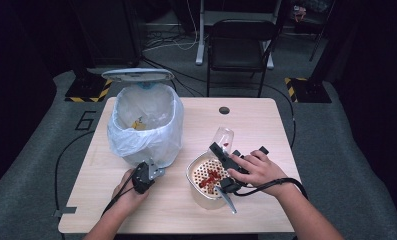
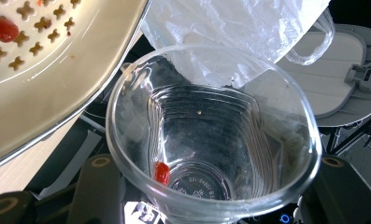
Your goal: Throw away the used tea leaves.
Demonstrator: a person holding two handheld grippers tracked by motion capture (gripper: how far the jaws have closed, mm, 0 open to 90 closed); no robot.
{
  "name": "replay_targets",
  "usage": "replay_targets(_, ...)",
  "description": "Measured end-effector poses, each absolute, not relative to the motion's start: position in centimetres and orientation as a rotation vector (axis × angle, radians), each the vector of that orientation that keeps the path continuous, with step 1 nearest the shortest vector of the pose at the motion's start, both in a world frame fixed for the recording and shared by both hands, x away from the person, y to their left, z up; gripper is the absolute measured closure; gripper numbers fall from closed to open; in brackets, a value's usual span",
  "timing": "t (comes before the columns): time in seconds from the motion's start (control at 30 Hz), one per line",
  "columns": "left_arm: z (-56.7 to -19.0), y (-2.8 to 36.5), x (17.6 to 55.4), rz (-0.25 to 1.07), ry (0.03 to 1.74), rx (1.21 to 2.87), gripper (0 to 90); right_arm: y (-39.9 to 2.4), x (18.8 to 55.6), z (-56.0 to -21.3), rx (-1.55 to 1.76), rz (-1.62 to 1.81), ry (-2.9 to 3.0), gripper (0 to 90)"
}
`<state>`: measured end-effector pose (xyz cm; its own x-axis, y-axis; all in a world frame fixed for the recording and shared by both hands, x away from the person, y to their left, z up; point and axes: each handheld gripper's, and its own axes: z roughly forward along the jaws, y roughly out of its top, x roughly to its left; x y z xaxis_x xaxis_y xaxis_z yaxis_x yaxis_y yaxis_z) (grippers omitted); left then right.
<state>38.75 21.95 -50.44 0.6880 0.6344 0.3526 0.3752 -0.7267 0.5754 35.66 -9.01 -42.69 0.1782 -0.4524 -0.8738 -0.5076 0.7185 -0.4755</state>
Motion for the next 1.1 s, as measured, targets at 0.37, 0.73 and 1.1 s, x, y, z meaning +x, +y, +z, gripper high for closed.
replay_targets(0.37, -50.4, 21.9, 38.7, 0.752, 0.782, 2.434, 90.0, -9.0, 35.7, -42.6, -0.887, 0.033, 1.459, 43.2)
replay_targets(0.73, -50.4, 21.9, 38.7, 0.751, 0.781, 2.437, 90.0, -9.0, 35.6, -41.6, -0.855, 0.090, 1.486, 43.1)
replay_targets(1.1, -50.3, 22.0, 38.8, 0.773, 0.762, 2.443, 90.0, -8.8, 35.7, -39.2, -0.737, 0.291, 1.620, 43.1)
